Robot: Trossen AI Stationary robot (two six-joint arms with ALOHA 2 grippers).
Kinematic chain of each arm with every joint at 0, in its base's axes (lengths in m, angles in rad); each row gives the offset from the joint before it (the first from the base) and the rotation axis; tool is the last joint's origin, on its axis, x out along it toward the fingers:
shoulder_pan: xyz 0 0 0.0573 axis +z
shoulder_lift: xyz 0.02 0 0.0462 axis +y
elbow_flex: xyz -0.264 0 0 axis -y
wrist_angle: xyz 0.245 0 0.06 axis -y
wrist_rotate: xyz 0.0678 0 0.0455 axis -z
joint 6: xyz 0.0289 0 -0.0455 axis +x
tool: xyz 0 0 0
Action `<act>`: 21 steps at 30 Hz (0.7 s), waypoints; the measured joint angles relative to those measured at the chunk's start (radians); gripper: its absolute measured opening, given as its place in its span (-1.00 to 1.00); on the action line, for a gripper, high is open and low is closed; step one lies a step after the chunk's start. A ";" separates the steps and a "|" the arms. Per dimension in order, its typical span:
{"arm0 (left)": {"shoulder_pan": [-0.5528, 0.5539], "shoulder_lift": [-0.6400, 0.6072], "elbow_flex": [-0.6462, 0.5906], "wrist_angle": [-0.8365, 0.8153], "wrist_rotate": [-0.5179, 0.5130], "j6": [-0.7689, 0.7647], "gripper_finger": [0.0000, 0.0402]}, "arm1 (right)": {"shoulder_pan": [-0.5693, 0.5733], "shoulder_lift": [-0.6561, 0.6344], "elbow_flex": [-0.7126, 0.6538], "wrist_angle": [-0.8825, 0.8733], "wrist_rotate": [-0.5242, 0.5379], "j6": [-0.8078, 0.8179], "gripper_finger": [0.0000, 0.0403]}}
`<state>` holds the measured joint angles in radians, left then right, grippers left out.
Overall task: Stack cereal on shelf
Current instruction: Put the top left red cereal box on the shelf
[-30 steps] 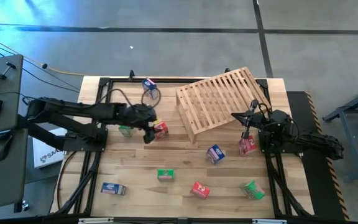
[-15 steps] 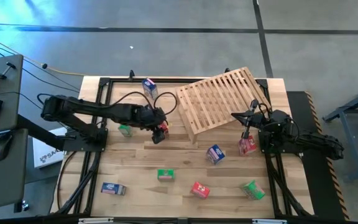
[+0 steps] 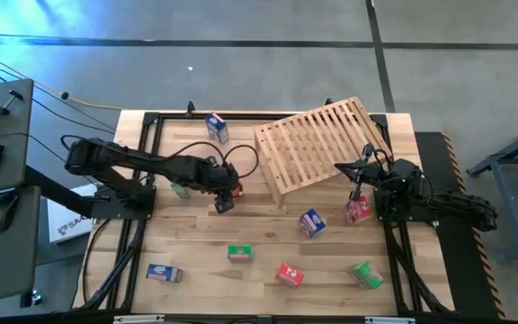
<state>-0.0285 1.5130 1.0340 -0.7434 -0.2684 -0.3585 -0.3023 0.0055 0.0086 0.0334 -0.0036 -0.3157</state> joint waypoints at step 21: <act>0.054 -0.030 0.157 -0.161 0.132 0.130 -0.34 | 0.000 0.000 0.000 0.000 0.000 0.000 -1.00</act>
<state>0.0252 1.4827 1.1912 -0.9042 -0.1368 -0.2288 -0.3019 0.0055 0.0085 0.0334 -0.0036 -0.3157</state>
